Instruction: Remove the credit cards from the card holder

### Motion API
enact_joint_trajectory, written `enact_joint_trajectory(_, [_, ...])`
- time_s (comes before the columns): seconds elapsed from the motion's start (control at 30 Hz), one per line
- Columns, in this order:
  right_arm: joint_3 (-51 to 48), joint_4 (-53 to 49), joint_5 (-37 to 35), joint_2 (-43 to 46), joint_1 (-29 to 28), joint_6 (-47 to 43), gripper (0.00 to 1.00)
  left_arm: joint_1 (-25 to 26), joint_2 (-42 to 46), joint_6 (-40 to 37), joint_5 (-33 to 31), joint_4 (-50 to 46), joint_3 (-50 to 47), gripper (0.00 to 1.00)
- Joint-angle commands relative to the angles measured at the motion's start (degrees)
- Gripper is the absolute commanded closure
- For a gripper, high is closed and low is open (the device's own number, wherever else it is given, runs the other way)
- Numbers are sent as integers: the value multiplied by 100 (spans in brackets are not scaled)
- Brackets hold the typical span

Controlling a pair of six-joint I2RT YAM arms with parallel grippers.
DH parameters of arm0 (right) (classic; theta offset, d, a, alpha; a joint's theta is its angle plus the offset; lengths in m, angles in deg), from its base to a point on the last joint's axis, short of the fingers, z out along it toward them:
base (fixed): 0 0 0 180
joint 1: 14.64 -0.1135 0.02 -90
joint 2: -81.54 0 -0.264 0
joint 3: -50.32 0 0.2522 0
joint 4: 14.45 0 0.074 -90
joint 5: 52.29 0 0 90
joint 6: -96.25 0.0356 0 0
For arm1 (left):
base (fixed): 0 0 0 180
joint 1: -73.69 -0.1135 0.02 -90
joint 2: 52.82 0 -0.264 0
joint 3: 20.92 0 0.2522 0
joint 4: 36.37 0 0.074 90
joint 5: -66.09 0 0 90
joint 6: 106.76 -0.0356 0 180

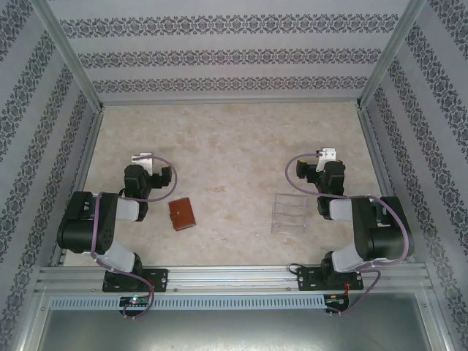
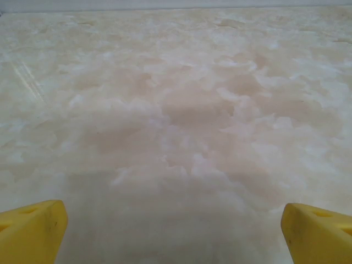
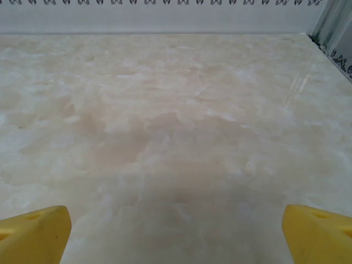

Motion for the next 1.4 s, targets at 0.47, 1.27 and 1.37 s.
enact_joint_trajectory(0.47, [80, 233, 146, -33, -8, -27, 2, -32, -62, -95, 127, 350, 61, 0])
enact_joint_trajectory(1.27, [926, -1964, -109, 616, -109, 40, 2, 7, 902, 123, -659, -635, 159, 0])
enact_joint_trajectory(1.37, [1146, -2580, -92, 825, -147, 110, 2, 67, 1262, 208, -849, -1351, 369, 0])
